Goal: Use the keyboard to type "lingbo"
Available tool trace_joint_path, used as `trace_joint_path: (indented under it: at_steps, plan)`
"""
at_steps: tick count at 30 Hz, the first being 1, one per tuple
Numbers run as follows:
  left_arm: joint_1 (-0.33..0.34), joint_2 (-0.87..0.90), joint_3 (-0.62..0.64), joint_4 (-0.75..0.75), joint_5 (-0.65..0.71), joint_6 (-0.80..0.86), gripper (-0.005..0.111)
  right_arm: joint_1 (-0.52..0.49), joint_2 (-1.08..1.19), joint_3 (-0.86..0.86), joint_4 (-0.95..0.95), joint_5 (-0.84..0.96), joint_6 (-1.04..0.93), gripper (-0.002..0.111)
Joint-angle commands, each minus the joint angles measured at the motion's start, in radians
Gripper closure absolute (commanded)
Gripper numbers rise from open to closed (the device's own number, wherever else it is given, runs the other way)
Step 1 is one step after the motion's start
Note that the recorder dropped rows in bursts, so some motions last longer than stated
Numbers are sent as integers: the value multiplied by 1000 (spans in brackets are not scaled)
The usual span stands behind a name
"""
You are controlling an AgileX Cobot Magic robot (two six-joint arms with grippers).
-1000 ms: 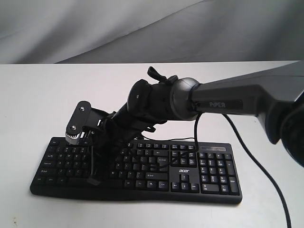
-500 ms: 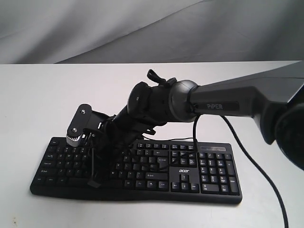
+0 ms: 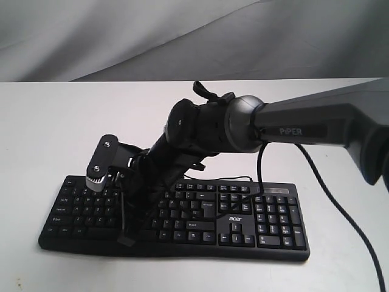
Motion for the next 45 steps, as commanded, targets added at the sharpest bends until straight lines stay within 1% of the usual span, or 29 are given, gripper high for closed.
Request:
trace_joint_path:
  at_steps: [1, 7, 23, 28, 32, 35, 40, 45]
  plan:
    - [1, -4, 5, -4, -7, -2, 106, 2, -5, 5, 22, -6, -17, 108]
    - [1, -4, 5, -4, -7, -2, 106, 2, 25, 5, 31, -28, -31, 108]
    - [1, -4, 5, -4, -7, -2, 106, 0, 38, 5, 36, -18, -36, 108]
    - [1, -4, 5, -4, -7, -2, 106, -2, -10, 5, -5, -13, -16, 108]
    - [1, -4, 5, -4, -7, -2, 106, -27, -63, 5, -80, 18, 56, 108]
    - [1, -4, 5, -4, -7, -2, 106, -60, -91, 8, -161, 61, 150, 108]
    - [1, -4, 5, -4, -7, -2, 106, -90, -111, 86, -141, -46, 132, 108]
    - [1, -4, 5, -4, -7, -2, 106, -102, -111, 115, -86, -56, 109, 108]
